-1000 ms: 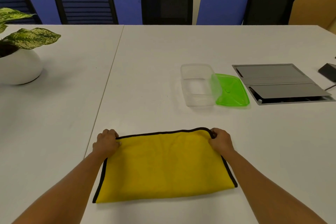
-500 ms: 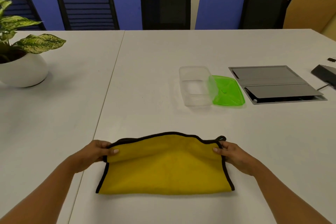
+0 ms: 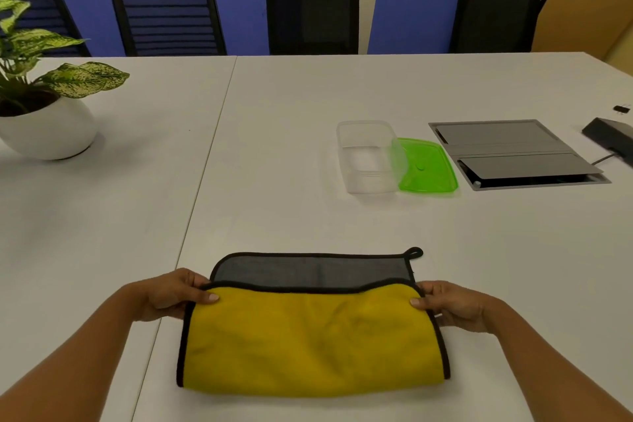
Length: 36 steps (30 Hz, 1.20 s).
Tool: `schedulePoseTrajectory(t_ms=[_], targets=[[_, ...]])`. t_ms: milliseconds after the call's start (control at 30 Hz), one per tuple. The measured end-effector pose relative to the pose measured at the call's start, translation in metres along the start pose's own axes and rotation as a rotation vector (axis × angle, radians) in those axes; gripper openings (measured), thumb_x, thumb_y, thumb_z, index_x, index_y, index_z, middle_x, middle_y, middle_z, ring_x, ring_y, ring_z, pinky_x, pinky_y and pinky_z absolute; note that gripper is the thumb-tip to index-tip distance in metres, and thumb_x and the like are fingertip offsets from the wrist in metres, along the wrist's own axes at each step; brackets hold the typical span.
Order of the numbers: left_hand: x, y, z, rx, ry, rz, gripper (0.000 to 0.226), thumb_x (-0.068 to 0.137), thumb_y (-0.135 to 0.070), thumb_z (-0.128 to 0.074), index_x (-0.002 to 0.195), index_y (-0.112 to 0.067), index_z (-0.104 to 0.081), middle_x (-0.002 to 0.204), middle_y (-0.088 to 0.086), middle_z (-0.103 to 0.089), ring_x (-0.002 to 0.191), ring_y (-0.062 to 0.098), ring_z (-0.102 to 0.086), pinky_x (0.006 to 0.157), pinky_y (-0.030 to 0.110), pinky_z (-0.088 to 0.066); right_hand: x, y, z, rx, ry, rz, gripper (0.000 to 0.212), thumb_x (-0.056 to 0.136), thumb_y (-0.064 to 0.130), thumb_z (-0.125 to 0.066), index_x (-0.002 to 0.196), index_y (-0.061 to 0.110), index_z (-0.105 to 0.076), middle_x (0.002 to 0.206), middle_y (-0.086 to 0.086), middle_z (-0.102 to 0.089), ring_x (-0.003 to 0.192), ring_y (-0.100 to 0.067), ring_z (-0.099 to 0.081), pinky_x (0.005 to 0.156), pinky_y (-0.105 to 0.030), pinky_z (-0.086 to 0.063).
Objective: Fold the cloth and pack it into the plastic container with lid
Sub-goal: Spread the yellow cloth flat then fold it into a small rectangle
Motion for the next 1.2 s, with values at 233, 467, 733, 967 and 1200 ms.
schedulePoseTrajectory(t_ms=[233,467,733,967,1200], targets=[[0.022,-0.006,0.008,-0.108,-0.327,-0.098,0.007,0.084,-0.005,-0.061,0.088,-0.002,-0.068,0.086,0.015,-0.068,0.078,0.026,-0.065,0.056,0.023,-0.058,0.02,0.006,0.015,0.116,-0.384,0.111,0.019,0.086,0.013,-0.061,0.105,0.013,-0.06,0.113,-0.014,-0.063,0.092,-0.019,-0.06,0.072,-0.028,-0.048],[0.038,-0.007,0.013,-0.155,-0.473,-0.157,0.003,0.083,-0.006,-0.063,0.085,-0.006,-0.066,0.085,0.015,-0.064,0.078,0.024,-0.06,0.065,0.028,-0.053,0.042,0.005,0.015,0.225,-0.511,0.141,0.021,0.09,0.01,-0.056,0.11,0.01,-0.056,0.111,-0.012,-0.06,0.085,-0.013,-0.059,0.064,-0.019,-0.05],[0.048,-0.013,0.008,0.016,-0.735,-0.259,0.019,0.079,-0.008,-0.07,0.096,0.0,-0.067,0.092,0.012,-0.065,0.091,0.025,-0.057,0.082,0.035,-0.045,0.047,0.012,0.019,0.09,-0.644,0.092,0.033,0.087,0.014,-0.061,0.118,0.003,-0.057,0.103,-0.011,-0.059,0.085,-0.02,-0.056,0.068,-0.026,-0.045],[0.052,-0.018,0.002,0.187,-0.818,-0.325,0.02,0.08,-0.006,-0.068,0.098,0.002,-0.07,0.103,0.017,-0.068,0.1,0.025,-0.058,0.09,0.03,-0.039,0.048,0.016,0.015,-0.228,-0.978,0.153,0.033,0.087,0.03,-0.062,0.108,0.006,-0.066,0.113,-0.018,-0.064,0.105,-0.03,-0.057,0.086,-0.035,-0.045],[0.066,-0.021,0.002,0.403,-0.81,-0.309,0.018,0.086,-0.008,-0.062,0.101,0.0,-0.067,0.109,0.018,-0.068,0.103,0.03,-0.061,0.087,0.032,-0.043,0.053,0.022,0.009,-0.546,-1.075,0.127,0.024,0.097,0.024,-0.043,0.1,0.005,-0.057,0.1,-0.016,-0.065,0.077,-0.024,-0.054,0.065,-0.03,-0.039]])
Point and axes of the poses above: each hand's wrist, its own x-axis towards the middle knuckle, its own z-axis out of the back of the hand, y = z × x, the point moved 4 cm from there along x, towards the middle knuckle
